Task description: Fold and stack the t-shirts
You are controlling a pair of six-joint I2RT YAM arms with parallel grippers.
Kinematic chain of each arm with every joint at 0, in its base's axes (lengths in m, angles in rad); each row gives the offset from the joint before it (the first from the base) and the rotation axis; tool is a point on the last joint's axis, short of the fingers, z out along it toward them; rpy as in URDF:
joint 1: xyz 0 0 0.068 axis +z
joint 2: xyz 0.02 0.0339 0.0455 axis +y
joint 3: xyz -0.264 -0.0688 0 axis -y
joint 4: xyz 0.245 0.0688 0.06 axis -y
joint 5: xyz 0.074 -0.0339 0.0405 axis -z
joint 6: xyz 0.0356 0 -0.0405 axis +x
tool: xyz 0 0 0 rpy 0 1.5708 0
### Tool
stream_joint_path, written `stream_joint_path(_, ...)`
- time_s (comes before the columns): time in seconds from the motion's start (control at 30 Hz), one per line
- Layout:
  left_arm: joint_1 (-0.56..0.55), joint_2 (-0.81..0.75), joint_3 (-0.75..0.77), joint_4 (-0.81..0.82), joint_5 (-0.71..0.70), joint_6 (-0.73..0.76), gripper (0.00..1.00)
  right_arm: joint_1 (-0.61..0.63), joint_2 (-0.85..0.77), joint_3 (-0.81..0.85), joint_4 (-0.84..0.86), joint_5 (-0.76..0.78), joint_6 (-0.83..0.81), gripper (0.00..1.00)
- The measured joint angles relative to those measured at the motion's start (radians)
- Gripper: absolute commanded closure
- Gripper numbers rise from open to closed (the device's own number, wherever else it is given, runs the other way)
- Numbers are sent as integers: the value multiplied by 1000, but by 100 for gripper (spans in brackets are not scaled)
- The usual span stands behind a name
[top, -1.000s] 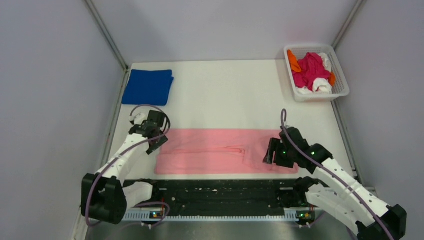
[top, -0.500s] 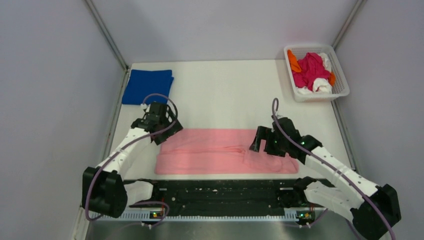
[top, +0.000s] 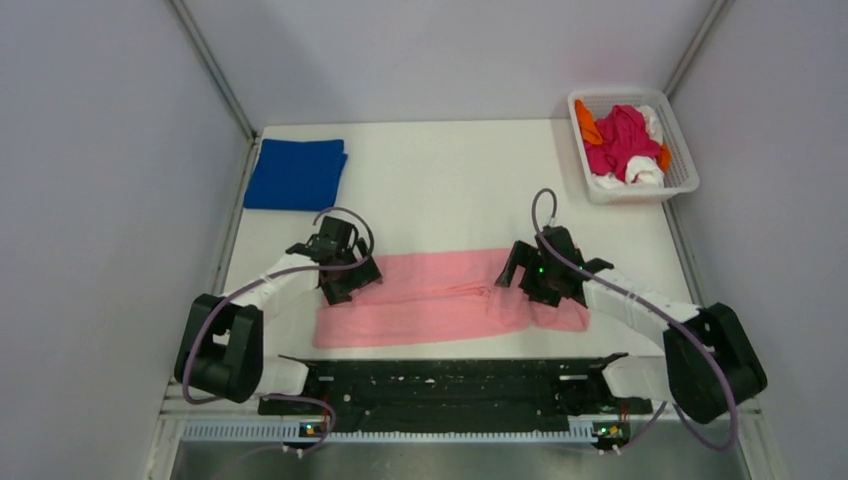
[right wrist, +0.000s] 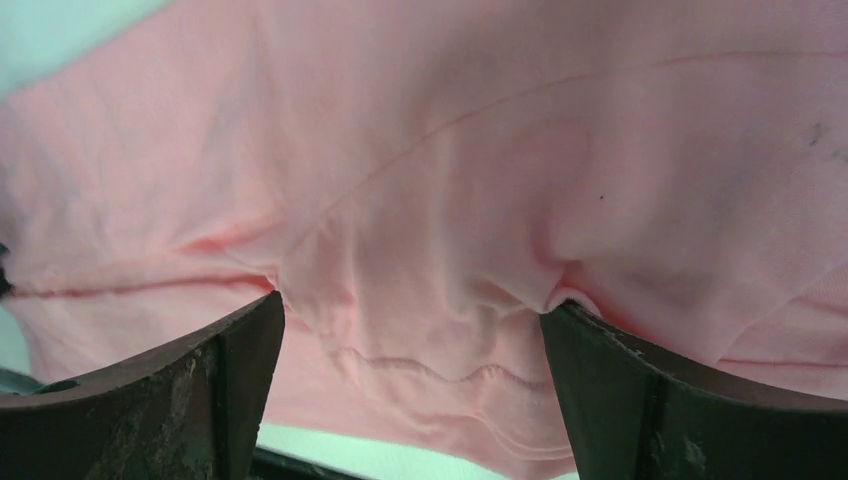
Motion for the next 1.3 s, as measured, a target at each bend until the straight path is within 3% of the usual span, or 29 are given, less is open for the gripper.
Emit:
stream_joint_path(0.13,-37,-25,-25,38,2,-29,9,-85,174,116,108,-15,-40,1)
stream_joint_path(0.33,-140,-95,-90,92,26,-158,8,-182,517,432,217,-23,-166,1)
stream_joint_path(0.5,-244,-123,-149,216,33,-304,8,-202,851,858,206,-105,-278,1)
stream_joint_path(0.73,-440,43,-51,332,24,-417,8,-198,1192,1365,142,-285,-320,1)
stream_joint_path(0.97,-542,245,92,447,90,-453,8,-150,1536,1909,104,-415,-276,1)
stream_joint_path(1.17,-604,298,175,406,87,-416,7,-111,1560,1951,112,-414,-278,1)
stream_joint_path(1.3,-621,283,211,333,58,-361,7,-109,1473,1860,64,-384,-326,1)
